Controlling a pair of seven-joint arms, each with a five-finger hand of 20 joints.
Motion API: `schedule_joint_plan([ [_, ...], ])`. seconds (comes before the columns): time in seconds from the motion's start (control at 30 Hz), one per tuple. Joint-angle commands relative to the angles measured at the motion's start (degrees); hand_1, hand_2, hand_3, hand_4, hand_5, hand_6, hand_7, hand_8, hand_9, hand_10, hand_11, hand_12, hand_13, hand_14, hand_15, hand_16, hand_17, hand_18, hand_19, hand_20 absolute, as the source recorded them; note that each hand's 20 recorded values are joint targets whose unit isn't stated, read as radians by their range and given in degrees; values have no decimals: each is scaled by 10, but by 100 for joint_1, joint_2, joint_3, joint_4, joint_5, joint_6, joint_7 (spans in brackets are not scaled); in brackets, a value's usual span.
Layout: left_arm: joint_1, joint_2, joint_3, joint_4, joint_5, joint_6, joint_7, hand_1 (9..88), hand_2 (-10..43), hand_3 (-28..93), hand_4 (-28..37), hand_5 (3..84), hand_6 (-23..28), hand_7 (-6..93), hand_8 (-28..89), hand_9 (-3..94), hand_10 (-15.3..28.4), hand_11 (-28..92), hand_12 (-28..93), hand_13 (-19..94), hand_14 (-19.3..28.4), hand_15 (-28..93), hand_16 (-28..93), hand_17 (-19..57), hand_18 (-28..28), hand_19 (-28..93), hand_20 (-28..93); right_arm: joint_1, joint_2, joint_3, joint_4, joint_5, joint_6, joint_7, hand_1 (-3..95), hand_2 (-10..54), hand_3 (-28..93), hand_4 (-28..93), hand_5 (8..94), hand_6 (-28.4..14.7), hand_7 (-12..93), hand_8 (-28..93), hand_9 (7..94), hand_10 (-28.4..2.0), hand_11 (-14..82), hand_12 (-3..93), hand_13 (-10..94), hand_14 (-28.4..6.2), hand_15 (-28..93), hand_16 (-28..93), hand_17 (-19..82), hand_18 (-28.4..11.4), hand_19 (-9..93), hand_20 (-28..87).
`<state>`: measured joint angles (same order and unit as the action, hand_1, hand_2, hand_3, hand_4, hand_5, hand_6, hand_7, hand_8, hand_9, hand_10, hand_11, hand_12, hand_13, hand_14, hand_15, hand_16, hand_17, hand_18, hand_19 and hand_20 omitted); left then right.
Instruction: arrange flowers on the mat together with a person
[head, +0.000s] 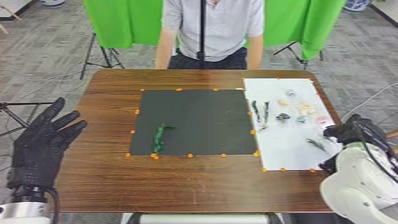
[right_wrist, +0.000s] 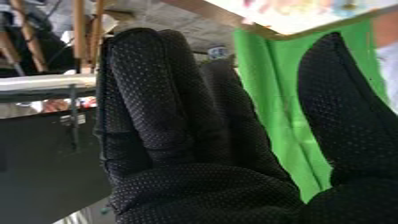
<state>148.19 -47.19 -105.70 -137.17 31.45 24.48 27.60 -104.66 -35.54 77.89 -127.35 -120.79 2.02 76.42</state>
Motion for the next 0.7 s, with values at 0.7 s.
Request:
schedule_joint_plan([
  [0.7,130,158,67,31,-133,58,263,218,87,747,-263,306,55,132,-94,311,162,221,129,217,217,488,-51,-98,192,402,178,460,113,-861,828,68,-770,71,412,-39,643,-175,602,-157,55,-77,509,-132,114,119,637,-161,678,95,330,-284,897,-225],
])
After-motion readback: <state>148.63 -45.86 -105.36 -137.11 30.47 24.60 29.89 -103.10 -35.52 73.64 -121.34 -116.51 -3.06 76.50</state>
